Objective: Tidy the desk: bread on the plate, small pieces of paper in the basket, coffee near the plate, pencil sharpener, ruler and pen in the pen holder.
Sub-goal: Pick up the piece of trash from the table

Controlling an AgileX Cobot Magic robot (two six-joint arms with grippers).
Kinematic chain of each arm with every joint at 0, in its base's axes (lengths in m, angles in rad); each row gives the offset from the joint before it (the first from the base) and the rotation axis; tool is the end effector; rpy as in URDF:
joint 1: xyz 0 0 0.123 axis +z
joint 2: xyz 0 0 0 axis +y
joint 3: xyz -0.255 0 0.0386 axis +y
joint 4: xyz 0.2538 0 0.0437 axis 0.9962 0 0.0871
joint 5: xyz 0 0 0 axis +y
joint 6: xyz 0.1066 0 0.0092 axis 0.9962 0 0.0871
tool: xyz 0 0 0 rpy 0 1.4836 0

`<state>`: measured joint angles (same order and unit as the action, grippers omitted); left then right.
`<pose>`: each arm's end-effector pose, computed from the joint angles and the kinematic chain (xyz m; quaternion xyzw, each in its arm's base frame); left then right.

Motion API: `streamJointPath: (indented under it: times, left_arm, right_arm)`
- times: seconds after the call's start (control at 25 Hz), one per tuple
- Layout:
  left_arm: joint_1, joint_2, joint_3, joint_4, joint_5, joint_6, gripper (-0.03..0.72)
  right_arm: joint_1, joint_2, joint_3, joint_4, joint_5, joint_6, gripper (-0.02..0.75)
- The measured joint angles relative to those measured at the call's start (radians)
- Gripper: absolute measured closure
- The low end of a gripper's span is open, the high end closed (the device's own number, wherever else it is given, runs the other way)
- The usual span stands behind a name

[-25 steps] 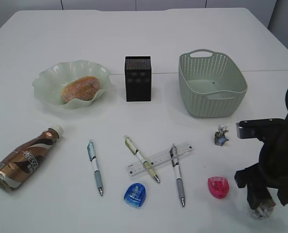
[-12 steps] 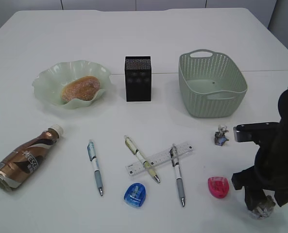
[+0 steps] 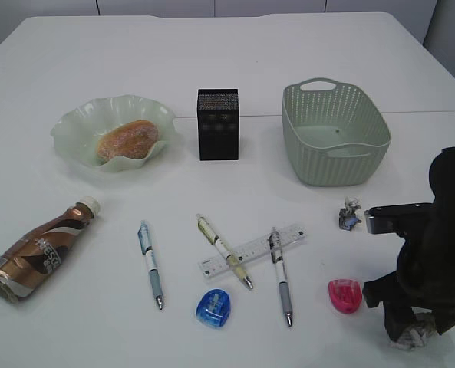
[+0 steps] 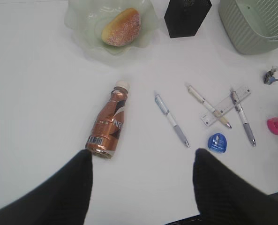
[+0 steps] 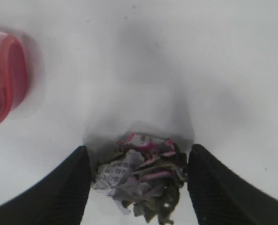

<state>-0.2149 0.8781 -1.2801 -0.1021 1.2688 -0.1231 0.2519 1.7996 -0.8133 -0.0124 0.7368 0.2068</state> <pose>0.1532 -0.0441 0.4086 0.0471 0.9204 -0.1148 0.3708 0.2567 0.0651 0.0683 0.0273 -0.9991 0.0113 0.0308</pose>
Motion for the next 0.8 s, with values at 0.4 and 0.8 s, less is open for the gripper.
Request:
streamJointPath:
  times: [0.4, 0.8]
  left_arm:
    - [0.000, 0.000, 0.000, 0.000, 0.000, 0.000, 0.201]
    - [0.000, 0.000, 0.000, 0.000, 0.000, 0.000, 0.201]
  right_arm:
    - [0.000, 0.000, 0.000, 0.000, -0.017, 0.001, 0.329]
    - [0.000, 0.000, -0.002, -0.004, 0.009, 0.001, 0.675]
